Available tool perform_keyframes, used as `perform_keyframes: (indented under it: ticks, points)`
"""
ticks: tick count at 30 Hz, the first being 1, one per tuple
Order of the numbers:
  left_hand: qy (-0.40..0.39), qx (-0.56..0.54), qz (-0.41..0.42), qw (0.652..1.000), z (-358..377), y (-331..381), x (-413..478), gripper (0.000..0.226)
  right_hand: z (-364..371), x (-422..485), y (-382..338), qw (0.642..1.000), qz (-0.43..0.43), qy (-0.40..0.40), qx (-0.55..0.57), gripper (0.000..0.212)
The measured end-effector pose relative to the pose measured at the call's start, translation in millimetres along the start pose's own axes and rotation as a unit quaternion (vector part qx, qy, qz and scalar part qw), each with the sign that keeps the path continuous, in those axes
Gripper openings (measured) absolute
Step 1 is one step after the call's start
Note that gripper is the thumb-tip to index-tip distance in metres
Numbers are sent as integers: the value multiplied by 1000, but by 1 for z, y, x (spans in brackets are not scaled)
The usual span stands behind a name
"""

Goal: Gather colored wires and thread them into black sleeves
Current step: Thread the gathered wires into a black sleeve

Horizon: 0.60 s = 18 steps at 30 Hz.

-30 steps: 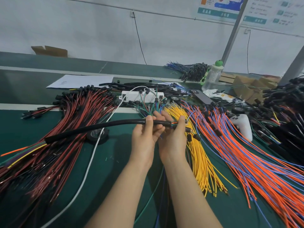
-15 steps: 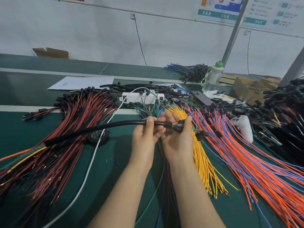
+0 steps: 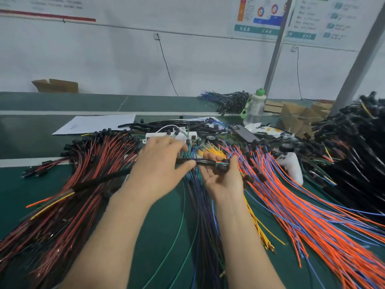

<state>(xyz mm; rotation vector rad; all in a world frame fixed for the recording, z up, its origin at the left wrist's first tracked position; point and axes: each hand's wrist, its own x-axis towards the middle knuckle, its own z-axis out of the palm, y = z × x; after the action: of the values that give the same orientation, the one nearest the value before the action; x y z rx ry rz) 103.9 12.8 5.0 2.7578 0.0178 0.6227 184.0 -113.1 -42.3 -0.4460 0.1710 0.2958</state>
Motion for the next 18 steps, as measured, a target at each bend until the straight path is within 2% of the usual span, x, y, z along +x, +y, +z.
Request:
perform_keyframes:
  ticks: [2,3,4,5,8,10,12,13,15,17,18]
  points:
    - [-122,37,44,991,-10,16,23,29,21,-3,-15,1000,-8,-23,-15,49]
    - [-144,28,61,987,-15,26,35,23,32,-6,-28,999,-18,-42,-15,50]
    - [-128,0,79,989,-21,37,48,18,42,-10,-44,997,-36,-63,-18,52]
    - [-90,-27,95,991,-30,49,63,17,51,-15,-61,994,-62,-82,-30,56]
    - [97,-88,105,986,-61,97,113,22,78,-36,-105,973,-149,-113,-135,70]
    - [169,-208,94,959,-72,149,149,30,90,-51,-126,937,-219,-134,-239,54]
    - [177,-382,83,903,-72,201,170,34,99,-63,-142,873,-311,-136,-350,26]
    - [171,-453,78,872,-67,231,178,35,97,-68,-158,822,-386,-101,-407,18]
    - [146,-567,58,809,-48,286,190,30,87,-74,-198,689,-516,11,-509,19]
    - [91,-667,18,740,-19,335,200,28,65,-74,-243,573,-569,135,-575,24]
    - [51,-697,-6,715,-1,356,204,31,51,-71,-267,529,-569,197,-597,27]
